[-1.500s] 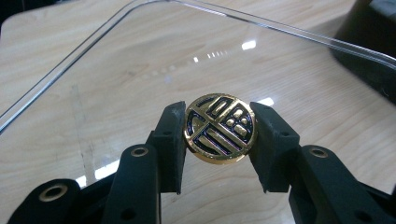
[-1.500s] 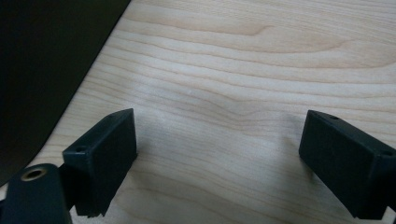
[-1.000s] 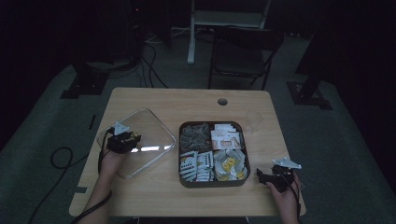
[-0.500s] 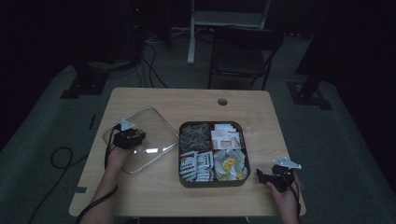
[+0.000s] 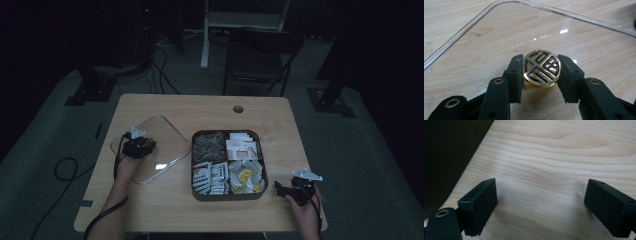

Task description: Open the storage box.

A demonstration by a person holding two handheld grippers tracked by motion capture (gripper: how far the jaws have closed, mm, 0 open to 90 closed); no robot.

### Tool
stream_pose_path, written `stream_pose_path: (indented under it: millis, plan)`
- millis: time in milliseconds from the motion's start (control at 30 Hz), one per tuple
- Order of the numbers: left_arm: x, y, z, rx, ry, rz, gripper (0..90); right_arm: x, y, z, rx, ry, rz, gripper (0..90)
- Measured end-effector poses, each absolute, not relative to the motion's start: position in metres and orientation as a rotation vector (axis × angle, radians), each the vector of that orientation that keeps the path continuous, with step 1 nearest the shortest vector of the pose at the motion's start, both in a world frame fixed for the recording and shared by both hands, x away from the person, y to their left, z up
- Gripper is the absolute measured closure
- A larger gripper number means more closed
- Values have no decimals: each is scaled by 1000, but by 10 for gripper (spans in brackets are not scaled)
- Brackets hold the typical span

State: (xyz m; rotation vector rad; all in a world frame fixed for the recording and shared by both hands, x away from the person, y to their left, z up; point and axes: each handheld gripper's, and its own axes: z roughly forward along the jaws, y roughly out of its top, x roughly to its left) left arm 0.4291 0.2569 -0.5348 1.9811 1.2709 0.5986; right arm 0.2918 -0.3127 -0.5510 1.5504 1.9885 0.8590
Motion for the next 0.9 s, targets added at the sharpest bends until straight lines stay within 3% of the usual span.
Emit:
stream_pose_path:
  millis: [133, 333, 900]
  plan:
    - [429, 261, -533, 1962, 1269, 545, 578, 292, -313, -551, 1550, 1988, 859, 109]
    - [424, 266, -521, 1931, 1260, 488, 265, 292, -313, -551, 1550, 1988, 859, 109]
    - [396, 256, -518, 1985, 1096, 343, 12, 292, -313, -551, 1550, 1988, 859, 109]
